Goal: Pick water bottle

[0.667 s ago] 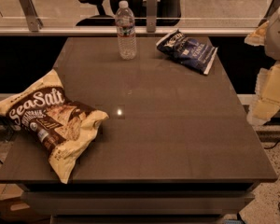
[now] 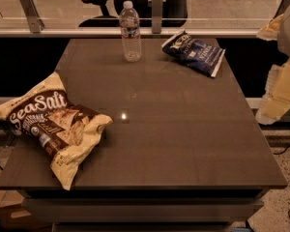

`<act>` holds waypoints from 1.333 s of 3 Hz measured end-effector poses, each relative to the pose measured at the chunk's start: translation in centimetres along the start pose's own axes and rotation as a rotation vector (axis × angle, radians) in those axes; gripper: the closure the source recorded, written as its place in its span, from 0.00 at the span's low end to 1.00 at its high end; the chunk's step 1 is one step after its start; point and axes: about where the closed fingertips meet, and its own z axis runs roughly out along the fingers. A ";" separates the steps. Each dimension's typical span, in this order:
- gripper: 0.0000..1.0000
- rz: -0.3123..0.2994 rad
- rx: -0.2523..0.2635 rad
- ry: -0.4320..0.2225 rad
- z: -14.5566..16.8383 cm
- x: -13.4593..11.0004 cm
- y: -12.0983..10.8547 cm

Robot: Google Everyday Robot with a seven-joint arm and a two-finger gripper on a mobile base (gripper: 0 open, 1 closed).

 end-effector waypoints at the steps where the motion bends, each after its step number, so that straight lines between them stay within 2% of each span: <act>1: 0.00 0.047 0.069 -0.057 -0.8 -0.5 -1.4; 2: 0.00 0.118 0.140 -0.181 -0.4 -1.1 -3.3; 4: 0.00 0.189 0.263 -0.546 1.6 -4.4 -9.1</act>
Offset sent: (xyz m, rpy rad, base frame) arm 0.0693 0.0029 0.0298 0.3741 -0.3276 -0.1499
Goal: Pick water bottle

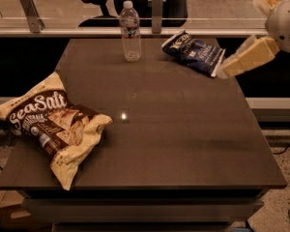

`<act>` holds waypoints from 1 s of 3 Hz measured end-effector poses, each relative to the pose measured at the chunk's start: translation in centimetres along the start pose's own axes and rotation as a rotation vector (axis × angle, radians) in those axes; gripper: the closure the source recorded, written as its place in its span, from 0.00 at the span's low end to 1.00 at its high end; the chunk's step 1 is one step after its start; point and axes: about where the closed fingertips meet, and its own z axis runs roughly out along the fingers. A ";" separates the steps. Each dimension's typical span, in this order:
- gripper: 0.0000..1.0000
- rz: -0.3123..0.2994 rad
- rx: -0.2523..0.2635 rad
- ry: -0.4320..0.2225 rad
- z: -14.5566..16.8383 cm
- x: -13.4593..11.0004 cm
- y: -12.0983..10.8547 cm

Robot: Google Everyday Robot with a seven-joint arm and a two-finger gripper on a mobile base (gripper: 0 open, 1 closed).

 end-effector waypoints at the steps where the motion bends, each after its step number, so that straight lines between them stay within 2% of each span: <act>1: 0.00 0.039 0.026 -0.164 2.5 -1.1 -1.6; 2: 0.00 0.072 0.007 -0.289 5.2 -2.3 -1.9; 3: 0.00 0.096 -0.055 -0.372 8.2 -3.7 -0.9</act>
Offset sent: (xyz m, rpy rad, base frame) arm 0.0758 0.0488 -0.0146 0.4099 -0.1614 0.1190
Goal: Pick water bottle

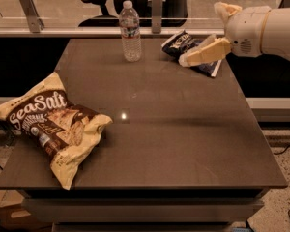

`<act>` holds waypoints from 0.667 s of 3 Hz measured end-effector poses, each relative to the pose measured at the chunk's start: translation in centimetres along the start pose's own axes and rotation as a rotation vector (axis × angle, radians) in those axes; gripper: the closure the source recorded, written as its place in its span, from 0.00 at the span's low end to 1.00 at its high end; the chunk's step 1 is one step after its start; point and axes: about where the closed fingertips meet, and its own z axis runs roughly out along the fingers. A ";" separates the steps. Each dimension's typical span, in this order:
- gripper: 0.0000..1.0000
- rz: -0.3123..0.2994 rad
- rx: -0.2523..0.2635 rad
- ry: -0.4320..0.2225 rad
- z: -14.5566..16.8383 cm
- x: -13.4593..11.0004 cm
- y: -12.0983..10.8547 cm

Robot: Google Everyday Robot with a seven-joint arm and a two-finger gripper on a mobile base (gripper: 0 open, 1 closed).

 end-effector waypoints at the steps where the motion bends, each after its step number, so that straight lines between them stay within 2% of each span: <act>1: 0.00 0.036 -0.073 -0.049 2.8 -0.3 1.1; 2: 0.00 0.085 -0.127 -0.069 4.8 -0.9 2.0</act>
Offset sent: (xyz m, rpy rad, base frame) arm 0.0200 0.0704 -0.0155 0.1590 0.1433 0.1508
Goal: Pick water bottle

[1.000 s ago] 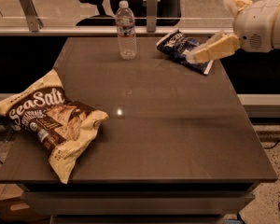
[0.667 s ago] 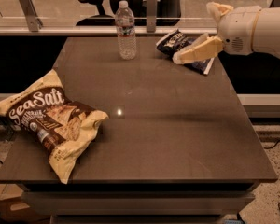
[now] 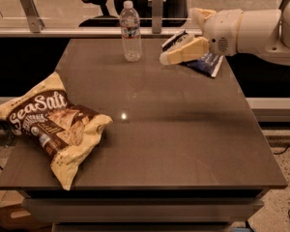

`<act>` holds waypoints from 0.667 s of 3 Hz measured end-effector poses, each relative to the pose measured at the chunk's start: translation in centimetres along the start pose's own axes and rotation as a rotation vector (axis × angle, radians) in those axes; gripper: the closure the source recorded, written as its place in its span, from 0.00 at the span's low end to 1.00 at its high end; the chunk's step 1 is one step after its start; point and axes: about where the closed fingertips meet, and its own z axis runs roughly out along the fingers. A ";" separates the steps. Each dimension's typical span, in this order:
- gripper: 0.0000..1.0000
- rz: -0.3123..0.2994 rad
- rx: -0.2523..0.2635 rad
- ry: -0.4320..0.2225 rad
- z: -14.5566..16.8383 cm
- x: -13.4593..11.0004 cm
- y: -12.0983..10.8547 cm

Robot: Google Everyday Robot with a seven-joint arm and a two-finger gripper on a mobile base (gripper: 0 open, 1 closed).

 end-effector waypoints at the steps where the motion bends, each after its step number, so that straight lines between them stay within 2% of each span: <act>1: 0.00 0.107 -0.029 -0.011 1.8 0.1 0.2; 2: 0.00 0.196 -0.027 -0.011 3.2 0.2 0.2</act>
Offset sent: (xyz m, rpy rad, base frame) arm 0.0255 0.0343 -0.0163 0.1697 0.2580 -0.0648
